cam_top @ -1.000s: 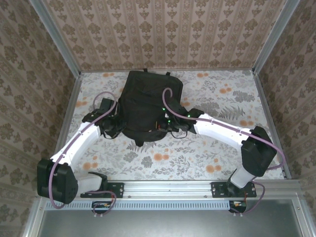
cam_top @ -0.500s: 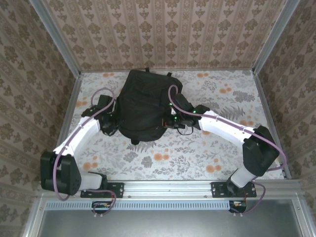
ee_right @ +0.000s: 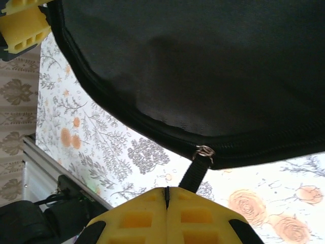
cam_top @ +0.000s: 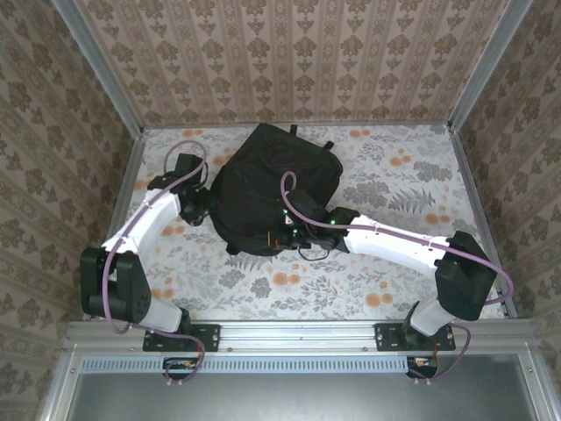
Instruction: Pack the student bag
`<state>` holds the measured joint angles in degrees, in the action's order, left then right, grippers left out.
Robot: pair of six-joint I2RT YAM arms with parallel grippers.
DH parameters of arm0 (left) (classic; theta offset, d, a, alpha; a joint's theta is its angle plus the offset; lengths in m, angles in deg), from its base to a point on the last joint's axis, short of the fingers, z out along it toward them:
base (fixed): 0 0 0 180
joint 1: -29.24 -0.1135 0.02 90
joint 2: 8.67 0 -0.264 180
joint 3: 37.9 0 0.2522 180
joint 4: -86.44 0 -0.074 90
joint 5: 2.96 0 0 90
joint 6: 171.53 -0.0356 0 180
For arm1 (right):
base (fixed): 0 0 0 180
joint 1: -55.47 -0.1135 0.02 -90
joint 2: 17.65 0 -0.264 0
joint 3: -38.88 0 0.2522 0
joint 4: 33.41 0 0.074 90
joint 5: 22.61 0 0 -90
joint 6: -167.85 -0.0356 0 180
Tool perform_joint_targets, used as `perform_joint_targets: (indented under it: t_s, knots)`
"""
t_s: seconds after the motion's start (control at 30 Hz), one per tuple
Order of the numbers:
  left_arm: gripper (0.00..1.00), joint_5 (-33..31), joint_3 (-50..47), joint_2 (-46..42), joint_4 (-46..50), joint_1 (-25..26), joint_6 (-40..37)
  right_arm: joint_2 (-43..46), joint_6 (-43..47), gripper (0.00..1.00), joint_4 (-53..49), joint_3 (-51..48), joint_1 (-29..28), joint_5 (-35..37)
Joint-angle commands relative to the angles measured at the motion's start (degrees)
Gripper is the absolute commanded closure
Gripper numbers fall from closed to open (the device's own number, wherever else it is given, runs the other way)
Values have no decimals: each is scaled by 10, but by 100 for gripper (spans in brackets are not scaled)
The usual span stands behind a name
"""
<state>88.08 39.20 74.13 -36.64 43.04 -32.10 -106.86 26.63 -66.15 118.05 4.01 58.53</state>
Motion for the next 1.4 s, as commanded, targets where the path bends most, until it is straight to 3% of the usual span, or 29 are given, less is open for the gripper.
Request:
perform_joint_targets:
  t_s: [0.0,0.3,0.47,0.67,0.83,0.93,1.0,1.37]
  knots:
    - [51,7,13,-51,42,4,14,-14,-42,100,27,21,-4,-1]
    - [46,55,-83,-139,12,99,192,-28,-54,100,39,40,-2,17]
    - [47,39,-90,-126,6,147,244,-23,-57,100,41,31,0,20]
    - [48,30,-102,-97,-15,154,263,-14,-57,100,41,20,2,23]
    - [61,27,-106,-79,-27,159,265,-8,-52,100,37,18,5,24]
    - [80,19,-108,-82,-27,159,261,-7,-46,100,28,17,13,25]
    - [98,12,-108,-88,-25,159,256,-3,-34,100,20,13,20,30]
    - [100,-21,-110,-113,-9,154,245,24,56,100,-37,-7,62,54]
